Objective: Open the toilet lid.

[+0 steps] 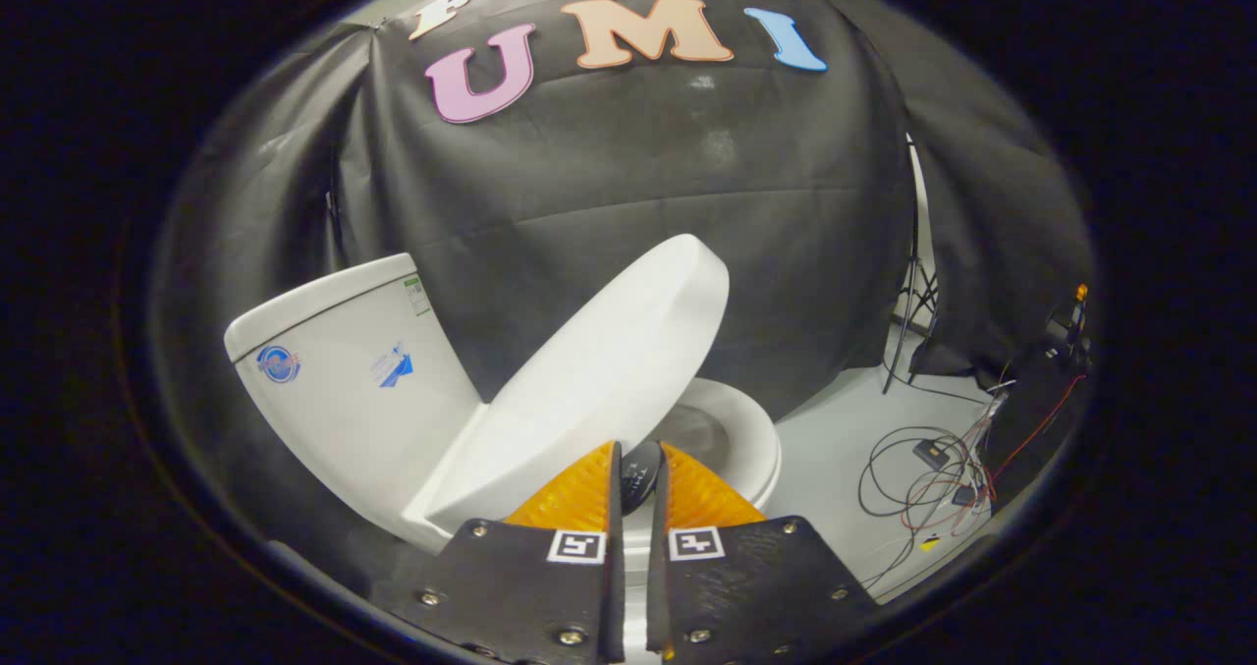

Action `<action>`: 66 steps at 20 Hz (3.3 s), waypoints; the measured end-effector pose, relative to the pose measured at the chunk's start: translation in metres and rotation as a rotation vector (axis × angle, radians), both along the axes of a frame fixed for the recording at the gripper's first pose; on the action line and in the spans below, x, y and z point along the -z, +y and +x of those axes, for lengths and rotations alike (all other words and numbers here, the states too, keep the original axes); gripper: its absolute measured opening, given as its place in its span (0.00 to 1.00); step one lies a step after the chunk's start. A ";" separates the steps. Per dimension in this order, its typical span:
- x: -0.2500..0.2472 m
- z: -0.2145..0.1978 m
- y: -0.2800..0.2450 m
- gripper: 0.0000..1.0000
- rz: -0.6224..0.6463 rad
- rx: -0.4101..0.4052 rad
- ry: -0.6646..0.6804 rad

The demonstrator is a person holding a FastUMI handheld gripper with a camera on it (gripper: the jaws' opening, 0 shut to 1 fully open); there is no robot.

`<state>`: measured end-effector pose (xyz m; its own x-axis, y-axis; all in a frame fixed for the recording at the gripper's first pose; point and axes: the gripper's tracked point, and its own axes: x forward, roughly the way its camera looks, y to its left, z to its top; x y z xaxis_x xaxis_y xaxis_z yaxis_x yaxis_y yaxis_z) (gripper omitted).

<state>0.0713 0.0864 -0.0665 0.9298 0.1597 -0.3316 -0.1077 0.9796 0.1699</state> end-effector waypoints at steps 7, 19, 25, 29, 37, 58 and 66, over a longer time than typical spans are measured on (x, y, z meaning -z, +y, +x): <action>-0.027 -0.004 0.018 0.09 -0.074 -0.008 -0.059; -0.056 -0.007 0.043 0.09 -0.100 -0.034 -0.115; -0.068 -0.007 0.054 0.09 -0.095 -0.027 -0.138; -0.074 -0.008 0.062 0.09 -0.103 -0.026 -0.151; -0.095 -0.013 0.090 0.09 -0.117 -0.044 -0.195; -0.128 -0.021 0.161 0.09 -0.152 -0.125 -0.315; -0.135 -0.025 0.185 0.09 -0.151 -0.146 -0.343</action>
<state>0.0458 0.2713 0.0681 0.9618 0.2715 -0.0359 -0.2730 0.9610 -0.0444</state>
